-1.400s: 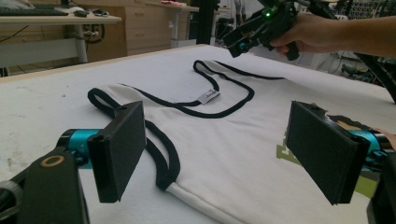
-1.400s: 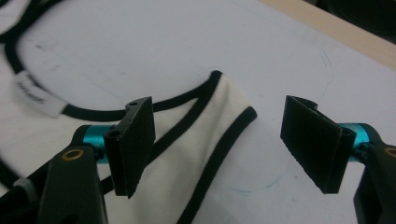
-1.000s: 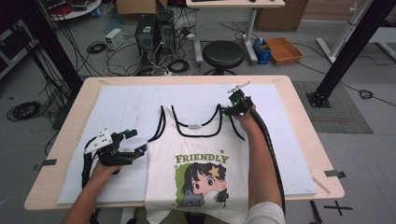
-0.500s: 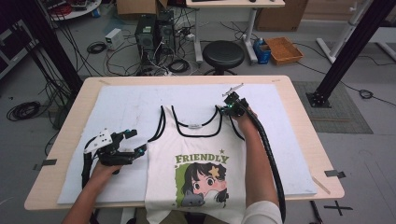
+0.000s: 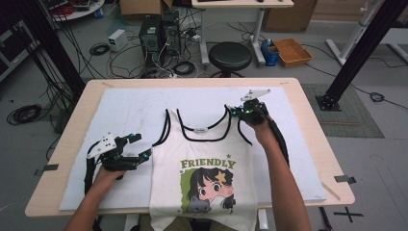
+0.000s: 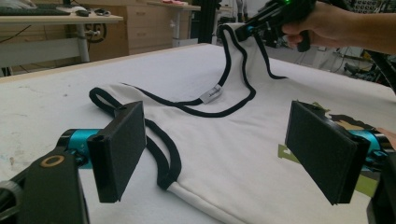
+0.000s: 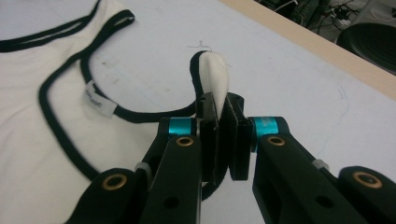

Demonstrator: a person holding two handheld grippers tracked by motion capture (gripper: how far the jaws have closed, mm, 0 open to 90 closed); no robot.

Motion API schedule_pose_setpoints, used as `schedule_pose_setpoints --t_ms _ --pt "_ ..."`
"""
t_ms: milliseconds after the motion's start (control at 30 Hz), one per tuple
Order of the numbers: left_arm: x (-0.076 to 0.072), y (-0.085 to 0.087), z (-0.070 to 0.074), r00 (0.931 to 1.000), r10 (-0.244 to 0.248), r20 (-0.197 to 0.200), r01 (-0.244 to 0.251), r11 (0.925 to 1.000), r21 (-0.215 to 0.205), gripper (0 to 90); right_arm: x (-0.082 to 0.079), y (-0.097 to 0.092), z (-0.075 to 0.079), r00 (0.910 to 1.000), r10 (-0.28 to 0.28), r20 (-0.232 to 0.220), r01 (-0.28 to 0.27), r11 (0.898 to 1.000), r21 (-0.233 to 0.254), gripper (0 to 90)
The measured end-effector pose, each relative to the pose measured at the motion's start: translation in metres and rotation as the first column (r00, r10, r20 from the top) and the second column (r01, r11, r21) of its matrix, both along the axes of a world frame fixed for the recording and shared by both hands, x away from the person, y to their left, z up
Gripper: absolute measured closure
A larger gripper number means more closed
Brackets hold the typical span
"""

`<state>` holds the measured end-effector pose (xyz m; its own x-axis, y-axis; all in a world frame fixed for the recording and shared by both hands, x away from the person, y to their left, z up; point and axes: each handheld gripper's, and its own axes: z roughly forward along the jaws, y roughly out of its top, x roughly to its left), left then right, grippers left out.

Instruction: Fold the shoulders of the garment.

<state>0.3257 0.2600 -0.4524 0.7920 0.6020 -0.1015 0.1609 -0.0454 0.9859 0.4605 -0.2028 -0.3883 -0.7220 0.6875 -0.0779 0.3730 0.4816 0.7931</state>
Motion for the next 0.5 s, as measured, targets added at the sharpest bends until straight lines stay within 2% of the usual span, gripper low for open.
schedule_pose_setpoints --t_ms 67,100,133,167,333,400,500 --pt "0.000 0.000 0.000 1.0000 0.000 -0.002 0.000 1.0000 0.000 20.4 -0.016 -0.008 -0.003 0.9999 0.016 0.000 -0.016 1.000 0.019 85.5" --pt "0.000 0.000 0.000 1.0000 0.000 -0.002 0.000 1.0000 0.000 20.4 -0.016 -0.008 -0.003 0.9999 0.016 0.000 -0.016 1.000 0.019 85.5" --pt "0.000 0.000 0.000 1.0000 0.000 -0.001 0.000 1.0000 0.003 20.4 -0.025 -0.012 -0.004 0.9994 0.034 -0.001 -0.034 0.999 0.031 85.4" --pt "0.000 0.000 0.000 1.0000 0.000 -0.001 0.000 1.0000 0.005 20.4 -0.025 -0.012 -0.004 0.9994 0.034 -0.001 -0.034 0.999 0.031 85.4" --pt "0.000 0.000 0.000 1.0000 0.001 0.000 -0.001 1.0000 0.005 20.4 -0.046 -0.018 -0.008 0.9970 0.076 0.011 -0.077 0.996 0.037 85.3" --pt "0.000 0.000 0.000 1.0000 0.002 0.002 -0.002 1.0000 0.006 20.4 -0.057 -0.020 -0.012 0.9949 0.100 0.012 -0.100 0.993 0.069 85.2" --pt "0.000 -0.001 0.000 1.0000 0.001 0.002 -0.001 1.0000 0.008 20.4 -0.063 -0.020 -0.014 0.9931 0.116 0.016 -0.117 0.989 0.092 84.9"
